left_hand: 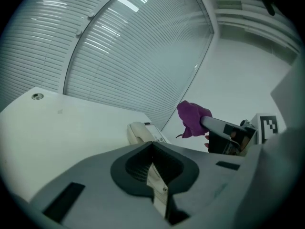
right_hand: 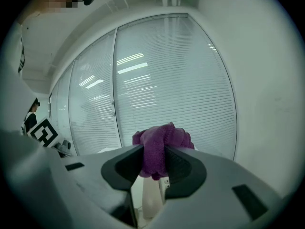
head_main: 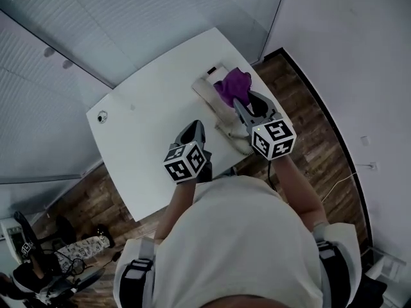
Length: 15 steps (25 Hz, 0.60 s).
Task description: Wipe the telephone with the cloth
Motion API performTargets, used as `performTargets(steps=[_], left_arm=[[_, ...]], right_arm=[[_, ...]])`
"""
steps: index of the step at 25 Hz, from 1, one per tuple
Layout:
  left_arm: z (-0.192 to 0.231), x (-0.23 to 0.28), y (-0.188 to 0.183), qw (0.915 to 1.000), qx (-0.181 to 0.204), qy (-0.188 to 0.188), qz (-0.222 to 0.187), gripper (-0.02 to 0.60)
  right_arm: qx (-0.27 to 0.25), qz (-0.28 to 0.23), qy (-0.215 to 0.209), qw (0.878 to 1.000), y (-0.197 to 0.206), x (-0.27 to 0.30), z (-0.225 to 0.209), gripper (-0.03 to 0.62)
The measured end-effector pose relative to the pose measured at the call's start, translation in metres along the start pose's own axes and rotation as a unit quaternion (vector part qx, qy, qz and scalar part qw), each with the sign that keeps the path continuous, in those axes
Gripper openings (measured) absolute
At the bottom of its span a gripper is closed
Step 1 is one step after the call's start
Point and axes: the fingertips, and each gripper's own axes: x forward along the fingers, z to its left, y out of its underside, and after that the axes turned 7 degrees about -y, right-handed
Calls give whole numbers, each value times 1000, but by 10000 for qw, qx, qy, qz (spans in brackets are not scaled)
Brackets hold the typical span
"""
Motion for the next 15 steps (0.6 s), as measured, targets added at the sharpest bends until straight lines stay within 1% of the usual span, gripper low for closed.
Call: performTargets(steps=[10, 15], left_arm=[[28, 19, -12, 9993, -209, -324, 30, 20], [33, 23, -10, 9986, -278, -460, 12, 20]], right_arm=[[-222, 246, -414, 9986, -4, 82, -13, 132], [-275, 392, -528, 9975, 4, 104, -18, 132]])
